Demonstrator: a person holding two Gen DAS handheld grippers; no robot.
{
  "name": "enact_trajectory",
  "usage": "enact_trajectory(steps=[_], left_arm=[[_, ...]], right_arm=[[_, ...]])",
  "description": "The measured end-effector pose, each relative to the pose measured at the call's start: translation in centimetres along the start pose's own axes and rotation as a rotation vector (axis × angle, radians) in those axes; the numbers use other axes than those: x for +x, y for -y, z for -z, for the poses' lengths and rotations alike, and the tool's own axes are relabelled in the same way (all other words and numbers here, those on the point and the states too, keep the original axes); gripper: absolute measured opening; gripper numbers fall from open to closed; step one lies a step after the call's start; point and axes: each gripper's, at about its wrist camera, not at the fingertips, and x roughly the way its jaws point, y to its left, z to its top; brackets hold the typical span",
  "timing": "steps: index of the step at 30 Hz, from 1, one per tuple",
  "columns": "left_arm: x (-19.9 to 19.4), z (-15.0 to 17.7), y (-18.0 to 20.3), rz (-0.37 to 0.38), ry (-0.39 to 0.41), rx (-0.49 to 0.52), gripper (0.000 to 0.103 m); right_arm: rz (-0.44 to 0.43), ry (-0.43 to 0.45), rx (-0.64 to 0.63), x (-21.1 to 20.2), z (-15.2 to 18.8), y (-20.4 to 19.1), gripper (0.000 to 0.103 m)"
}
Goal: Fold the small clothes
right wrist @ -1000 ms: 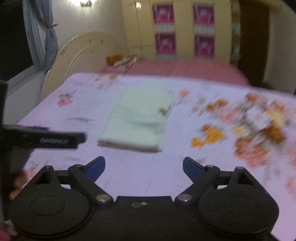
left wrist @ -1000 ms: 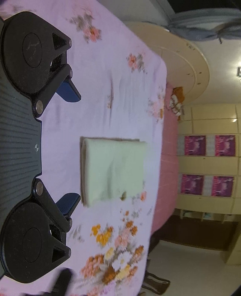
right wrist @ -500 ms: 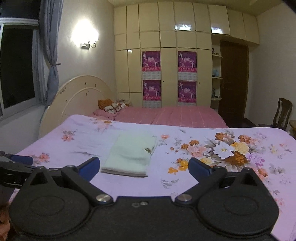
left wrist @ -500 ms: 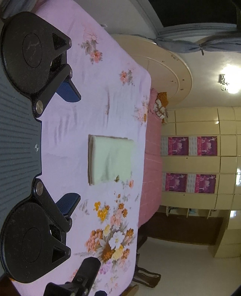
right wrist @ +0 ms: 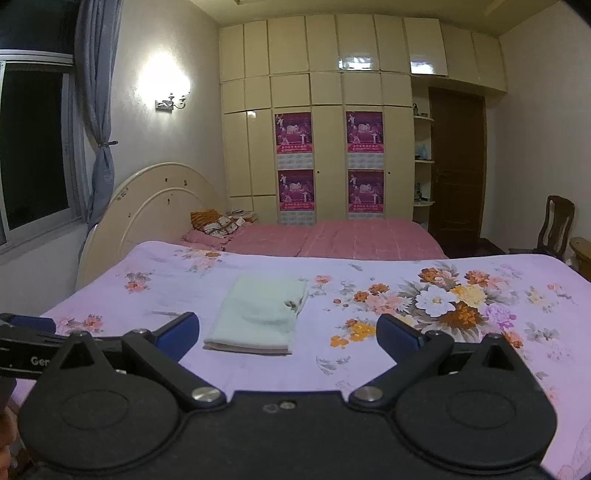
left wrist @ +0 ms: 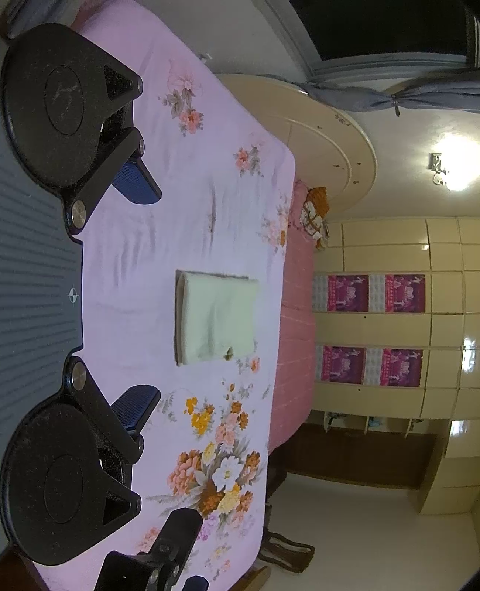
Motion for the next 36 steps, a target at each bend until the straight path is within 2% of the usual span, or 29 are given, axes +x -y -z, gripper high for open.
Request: enact_trajectory(steps=[36], left_arm=[[1.1,-0.4,0.3,-0.011,-0.029,-0.016,0.103]], right_arm=[[-0.019,-0.025,-0.007,1.4,0.1,-0.6,0.102]])
